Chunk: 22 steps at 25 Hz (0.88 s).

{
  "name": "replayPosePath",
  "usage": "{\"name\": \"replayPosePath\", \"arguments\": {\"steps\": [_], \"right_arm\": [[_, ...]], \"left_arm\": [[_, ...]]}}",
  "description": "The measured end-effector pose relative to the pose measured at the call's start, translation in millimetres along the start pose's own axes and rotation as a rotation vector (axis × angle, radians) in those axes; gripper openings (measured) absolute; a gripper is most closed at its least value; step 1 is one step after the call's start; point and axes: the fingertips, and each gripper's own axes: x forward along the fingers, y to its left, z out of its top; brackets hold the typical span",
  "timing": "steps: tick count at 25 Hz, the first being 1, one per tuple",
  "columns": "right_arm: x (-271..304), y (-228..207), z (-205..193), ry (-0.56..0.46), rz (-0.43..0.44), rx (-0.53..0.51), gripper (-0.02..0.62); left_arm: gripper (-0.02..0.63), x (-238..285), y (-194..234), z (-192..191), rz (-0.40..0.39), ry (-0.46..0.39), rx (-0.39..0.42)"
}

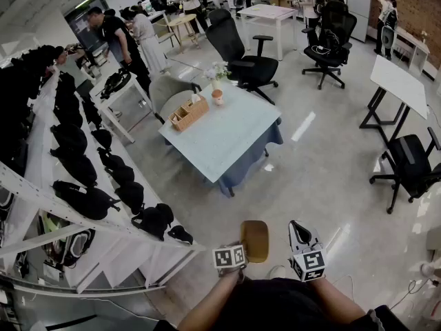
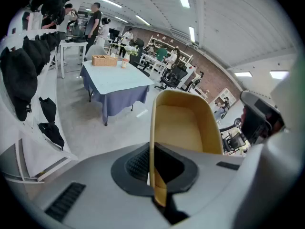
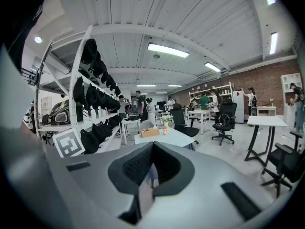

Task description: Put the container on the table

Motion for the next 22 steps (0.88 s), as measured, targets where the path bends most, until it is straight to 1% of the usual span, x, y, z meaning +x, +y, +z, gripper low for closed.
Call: {"name": "replayPosePath", "arguments": {"steps": [5,10,12,16,22], "right_arm": [[-11,-4,-13,-0.003,0.022,-0.008,-0.002],[-24,-11,-26,0.010,0.020,-0.010,-0.002],[-29,-13,-27,0.003,0.024,-0.016,-0.002],[-38,-14,-28,-0.015,0.043,-0.012,-0.002],[-41,-13,-40,-0.007,0.061,0.035,-0.002]], "left_arm": [[0.009,3,-12,-3,0.001,0.004,0.027],[0.009,5,-18,-10,0.003,0.004,0.009],[0.009,2,-19,-8,0.012,-0.014,0.007],[0.009,-4,-24,6,0.027,-0.051,0.036],[0.009,-1,-27,11,0.037,-0.040,0.049]]}}
